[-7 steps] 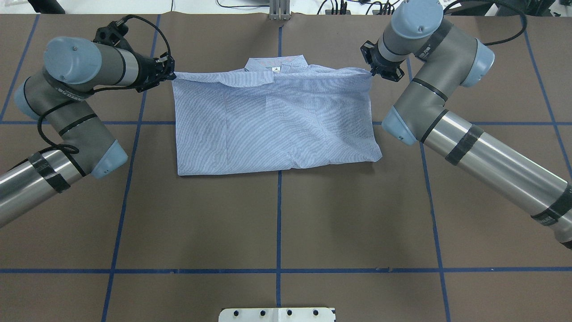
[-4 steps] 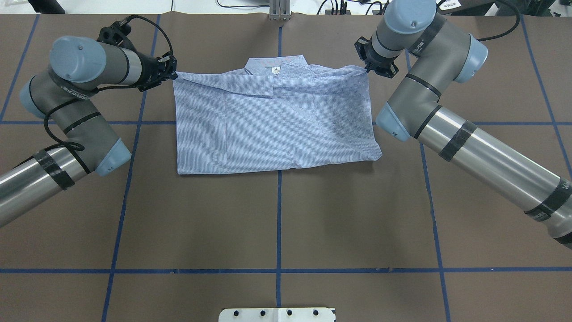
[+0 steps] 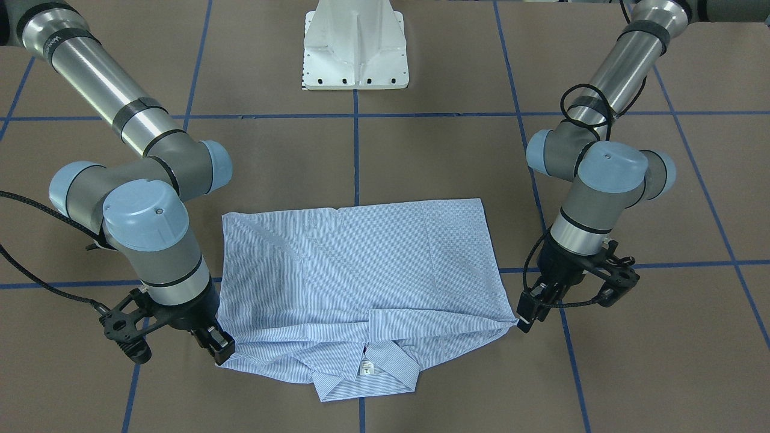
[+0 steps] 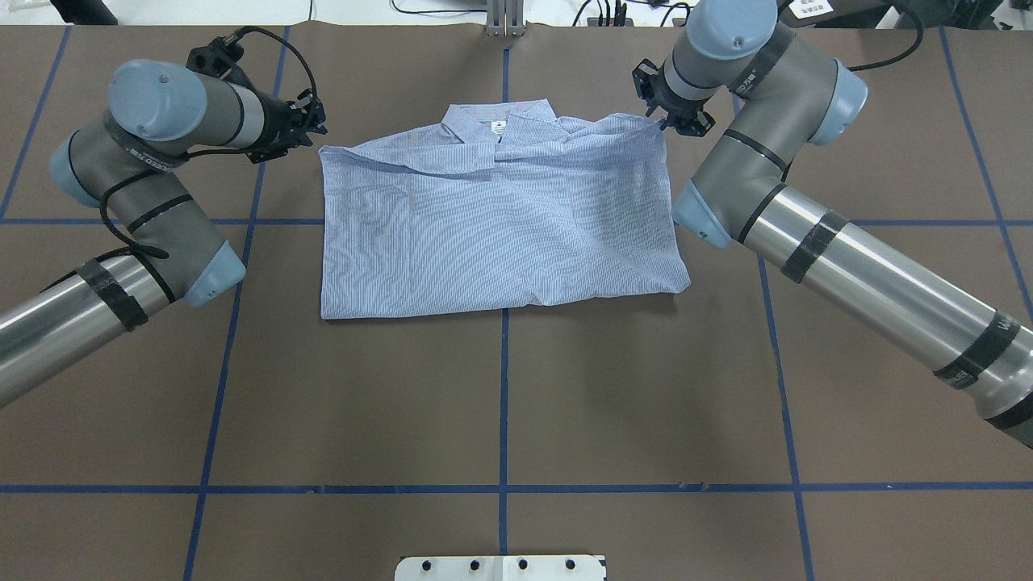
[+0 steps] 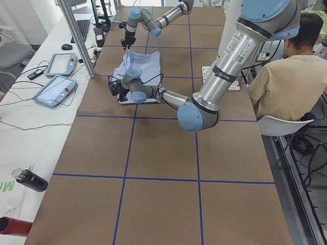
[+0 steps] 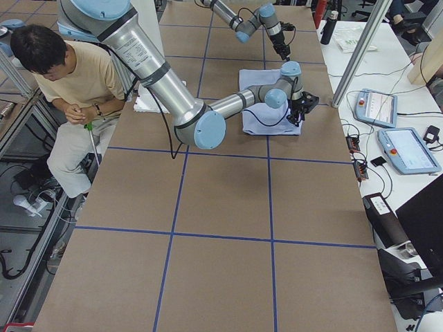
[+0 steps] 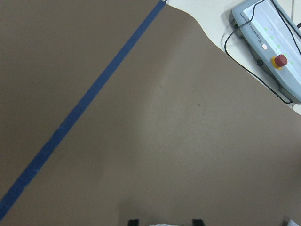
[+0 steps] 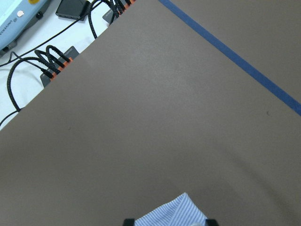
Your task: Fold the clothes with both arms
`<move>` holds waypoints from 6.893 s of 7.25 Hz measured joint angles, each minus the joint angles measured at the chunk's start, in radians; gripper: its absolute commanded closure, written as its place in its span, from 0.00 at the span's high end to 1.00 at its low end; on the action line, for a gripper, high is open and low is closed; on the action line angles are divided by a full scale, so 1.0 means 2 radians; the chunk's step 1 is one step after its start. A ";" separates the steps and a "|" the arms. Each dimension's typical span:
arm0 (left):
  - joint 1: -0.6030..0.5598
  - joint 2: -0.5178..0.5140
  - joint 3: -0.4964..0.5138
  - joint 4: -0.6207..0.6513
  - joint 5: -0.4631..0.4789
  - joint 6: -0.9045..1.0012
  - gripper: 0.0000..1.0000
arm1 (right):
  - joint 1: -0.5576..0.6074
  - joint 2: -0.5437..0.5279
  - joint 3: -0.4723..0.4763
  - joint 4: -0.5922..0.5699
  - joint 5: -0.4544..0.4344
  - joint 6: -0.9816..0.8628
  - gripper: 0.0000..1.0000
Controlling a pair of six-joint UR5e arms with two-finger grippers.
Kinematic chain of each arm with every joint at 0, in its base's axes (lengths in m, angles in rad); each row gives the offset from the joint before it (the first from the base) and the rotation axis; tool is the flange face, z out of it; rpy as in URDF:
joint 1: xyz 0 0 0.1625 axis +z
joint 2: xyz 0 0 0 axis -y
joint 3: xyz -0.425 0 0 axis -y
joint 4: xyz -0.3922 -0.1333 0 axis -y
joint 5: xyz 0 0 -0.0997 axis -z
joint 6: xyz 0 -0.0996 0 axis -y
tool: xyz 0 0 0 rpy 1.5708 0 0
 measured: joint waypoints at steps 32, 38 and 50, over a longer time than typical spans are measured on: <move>0.203 0.118 -0.278 0.107 0.032 -0.086 0.93 | -0.161 -0.348 0.471 0.045 0.155 0.214 1.00; 0.224 0.117 -0.241 0.113 0.042 -0.086 0.48 | -0.133 -0.318 0.442 0.045 0.157 0.199 1.00; 0.105 0.006 -0.121 0.139 0.044 0.068 0.00 | -0.134 -0.315 0.445 0.044 0.156 0.200 1.00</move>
